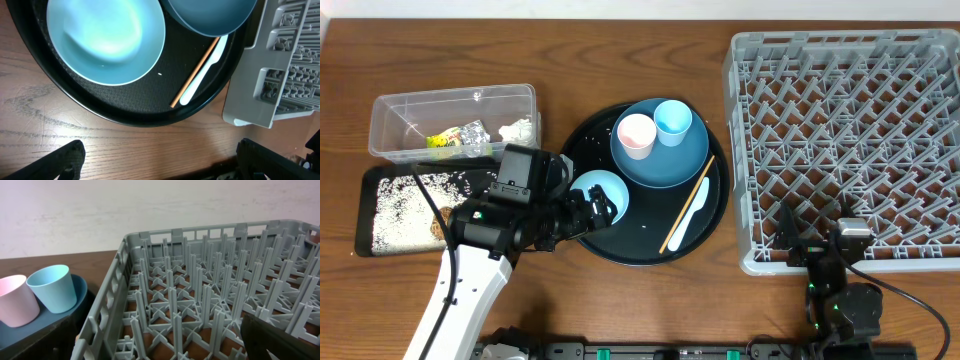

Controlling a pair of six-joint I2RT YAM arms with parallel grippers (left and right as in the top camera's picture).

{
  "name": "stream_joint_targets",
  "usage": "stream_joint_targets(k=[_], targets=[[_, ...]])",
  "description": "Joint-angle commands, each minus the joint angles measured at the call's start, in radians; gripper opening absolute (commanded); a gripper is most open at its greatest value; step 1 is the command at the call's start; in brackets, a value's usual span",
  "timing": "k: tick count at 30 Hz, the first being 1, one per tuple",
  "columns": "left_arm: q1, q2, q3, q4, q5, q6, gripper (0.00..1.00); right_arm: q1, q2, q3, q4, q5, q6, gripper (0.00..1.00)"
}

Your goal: Sort waste into correct bins and load items into the dishwasher rack

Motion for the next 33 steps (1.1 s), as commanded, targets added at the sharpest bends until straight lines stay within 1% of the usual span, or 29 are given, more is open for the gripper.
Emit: stream_joint_targets(k=[1, 10, 15, 20, 24, 25, 26, 28, 29, 31, 33], targets=[[-0.004, 0.005, 0.01, -0.006, 0.013, 0.017, 0.98, -0.001, 0.002, -0.002, -0.002, 0.007, -0.013, 0.99], [-0.004, 0.005, 0.01, -0.006, 0.013, 0.017, 0.98, -0.001, 0.002, -0.002, -0.002, 0.007, -0.013, 0.99], [-0.004, 0.005, 0.01, 0.093, 0.006, 0.017, 0.98, -0.001, 0.002, -0.002, -0.002, 0.007, -0.013, 0.99], [-0.004, 0.005, 0.01, 0.104, 0.004, 0.017, 0.98, -0.001, 0.002, -0.002, -0.002, 0.007, -0.013, 0.99], [-0.004, 0.01, 0.01, 0.093, -0.04, 0.016, 0.98, -0.001, 0.002, -0.002, -0.002, 0.007, -0.013, 0.99], [-0.004, 0.01, 0.01, 0.099, -0.044, 0.017, 1.0, -0.001, 0.002, -0.002, -0.002, 0.007, -0.013, 0.99], [-0.004, 0.012, 0.01, 0.124, -0.047, 0.018, 0.94, -0.001, 0.002, -0.002, -0.002, 0.007, -0.013, 0.99], [-0.007, 0.014, 0.01, 0.187, -0.047, 0.035, 0.7, -0.001, 0.002, -0.002, -0.002, 0.007, -0.013, 0.99], [-0.008, 0.015, 0.01, 0.217, -0.047, 0.039, 0.64, -0.001, 0.002, -0.002, -0.002, 0.007, -0.013, 0.99], [-0.008, 0.023, 0.014, 0.288, -0.047, 0.035, 0.62, -0.001, 0.002, -0.002, -0.002, 0.007, -0.013, 0.99], [-0.008, 0.039, 0.032, 0.325, -0.056, 0.026, 0.61, -0.001, 0.002, -0.002, -0.002, 0.007, -0.013, 0.99]])
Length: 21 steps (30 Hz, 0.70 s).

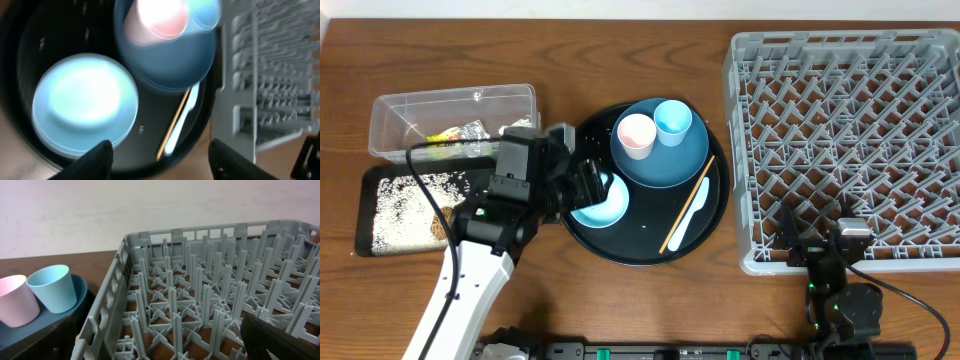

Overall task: Sort waste into correct bins and load items into the dishwasher rack
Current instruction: 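Reach the left gripper to the pink cup and grasp its rim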

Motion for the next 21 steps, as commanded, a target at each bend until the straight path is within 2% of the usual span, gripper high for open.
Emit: stream_joint_targets(k=[1, 9, 13, 21], targets=[[-0.004, 0.036, 0.051, 0.029, -0.037, 0.001, 0.62, -0.001, 0.002, -0.002, -0.002, 0.007, -0.013, 0.99], [-0.023, 0.275, 0.245, 0.009, -0.062, -0.002, 0.61, -0.001, 0.002, -0.002, -0.002, 0.007, -0.013, 0.99], [-0.058, 0.401, 0.332, 0.018, -0.145, -0.003, 0.61, -0.001, 0.002, -0.002, -0.002, 0.007, -0.013, 0.99], [-0.09, 0.541, 0.355, 0.093, -0.279, -0.062, 0.58, -0.001, 0.002, -0.002, -0.002, 0.007, -0.013, 0.99]])
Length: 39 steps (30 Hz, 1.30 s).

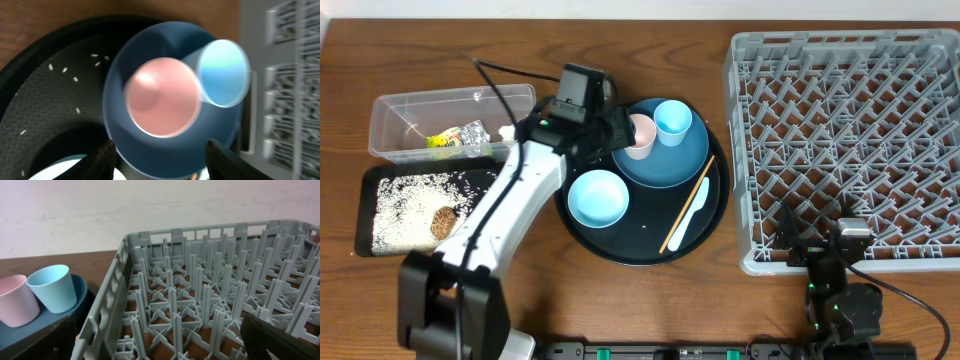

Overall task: Sort waste into correct bins and load items into the dishwasher rack
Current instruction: 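Reach the left gripper to the pink cup and grasp its rim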

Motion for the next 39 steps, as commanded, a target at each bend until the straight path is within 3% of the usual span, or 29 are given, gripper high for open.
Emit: stream_joint_targets(k=[1, 18, 22, 34, 39], targets=[[-0.001, 0.042, 0.023, 0.007, -0.102, -0.05, 0.58, -0.001, 0.002, -0.002, -0.002, 0.007, -0.013, 0.99], [-0.02, 0.15, 0.022, 0.05, -0.103, -0.11, 0.57, -0.001, 0.002, -0.002, -0.002, 0.007, -0.013, 0.99], [-0.04, 0.15, 0.018, 0.05, -0.103, -0.11, 0.47, -0.001, 0.002, -0.002, -0.002, 0.007, -0.013, 0.99], [-0.062, 0.155, 0.015, 0.062, -0.111, -0.109, 0.45, -0.001, 0.002, -0.002, -0.002, 0.007, -0.013, 0.99], [-0.062, 0.156, -0.003, 0.062, -0.117, -0.11, 0.39, -0.001, 0.002, -0.002, -0.002, 0.007, -0.013, 0.99]])
